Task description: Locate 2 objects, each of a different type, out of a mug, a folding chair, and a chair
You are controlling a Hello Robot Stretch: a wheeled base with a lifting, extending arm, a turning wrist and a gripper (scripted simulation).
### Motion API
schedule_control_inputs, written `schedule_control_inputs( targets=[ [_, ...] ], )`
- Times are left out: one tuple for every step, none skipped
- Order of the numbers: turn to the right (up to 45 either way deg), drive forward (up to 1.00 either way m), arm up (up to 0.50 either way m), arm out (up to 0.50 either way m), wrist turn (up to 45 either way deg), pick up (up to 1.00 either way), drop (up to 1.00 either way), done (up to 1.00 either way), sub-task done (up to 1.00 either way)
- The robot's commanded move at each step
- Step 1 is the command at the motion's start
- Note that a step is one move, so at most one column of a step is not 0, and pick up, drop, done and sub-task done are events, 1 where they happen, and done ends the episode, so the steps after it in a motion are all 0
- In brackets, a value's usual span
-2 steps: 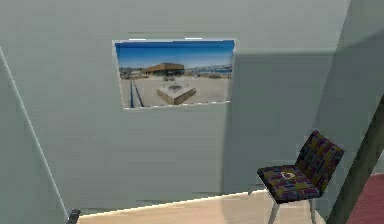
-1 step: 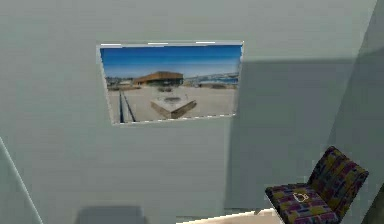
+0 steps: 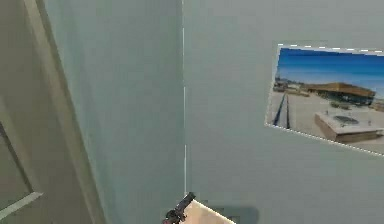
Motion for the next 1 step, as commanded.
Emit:
schedule_control_inputs(
  targets=[
    [-45.0, 0.0, 0.0, 0.0, 0.0, 0.0, 0.0, 0.0, 0.0]
  ],
)
